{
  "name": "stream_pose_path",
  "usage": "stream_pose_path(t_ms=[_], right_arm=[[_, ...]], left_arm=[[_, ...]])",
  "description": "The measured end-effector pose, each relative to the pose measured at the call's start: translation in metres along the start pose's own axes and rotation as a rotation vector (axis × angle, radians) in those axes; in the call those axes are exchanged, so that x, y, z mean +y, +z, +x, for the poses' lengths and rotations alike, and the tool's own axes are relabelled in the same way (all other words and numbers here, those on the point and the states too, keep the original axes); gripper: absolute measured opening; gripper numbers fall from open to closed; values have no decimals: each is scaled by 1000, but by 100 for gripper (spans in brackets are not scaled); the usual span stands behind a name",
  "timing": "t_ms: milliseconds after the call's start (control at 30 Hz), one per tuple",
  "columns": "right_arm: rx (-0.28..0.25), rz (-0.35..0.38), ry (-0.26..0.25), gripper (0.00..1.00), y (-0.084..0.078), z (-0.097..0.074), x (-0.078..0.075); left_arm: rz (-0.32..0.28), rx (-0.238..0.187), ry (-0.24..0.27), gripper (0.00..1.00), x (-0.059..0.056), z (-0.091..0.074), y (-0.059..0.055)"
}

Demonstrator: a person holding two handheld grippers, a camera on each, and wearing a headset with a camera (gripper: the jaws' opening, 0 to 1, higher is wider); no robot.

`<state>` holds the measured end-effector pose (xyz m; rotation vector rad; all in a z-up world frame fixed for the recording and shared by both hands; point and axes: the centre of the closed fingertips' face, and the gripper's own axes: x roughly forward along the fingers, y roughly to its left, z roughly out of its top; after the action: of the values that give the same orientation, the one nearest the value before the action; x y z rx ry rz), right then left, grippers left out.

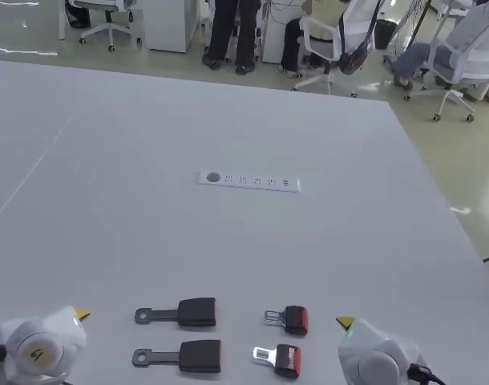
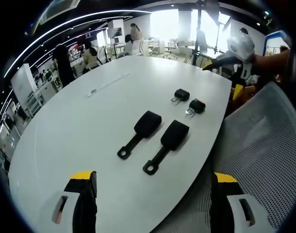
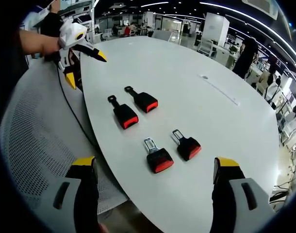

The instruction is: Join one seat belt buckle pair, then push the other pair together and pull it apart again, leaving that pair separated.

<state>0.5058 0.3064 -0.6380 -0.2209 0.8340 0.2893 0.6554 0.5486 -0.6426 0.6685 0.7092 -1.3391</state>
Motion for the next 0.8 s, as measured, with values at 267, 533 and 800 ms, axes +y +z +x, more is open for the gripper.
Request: stream_pose_path(t_ms=[267, 533, 800], right_arm=[[2, -5, 4, 100, 0, 1, 3], [1, -13, 7, 100, 0, 2, 4], [6, -1, 3, 98, -1, 2, 2]], left_arm=[[-7, 13, -8, 98, 0, 1, -1], [-25, 16, 12, 99, 6, 1, -1], [-38, 14, 25, 99, 9, 1, 1]])
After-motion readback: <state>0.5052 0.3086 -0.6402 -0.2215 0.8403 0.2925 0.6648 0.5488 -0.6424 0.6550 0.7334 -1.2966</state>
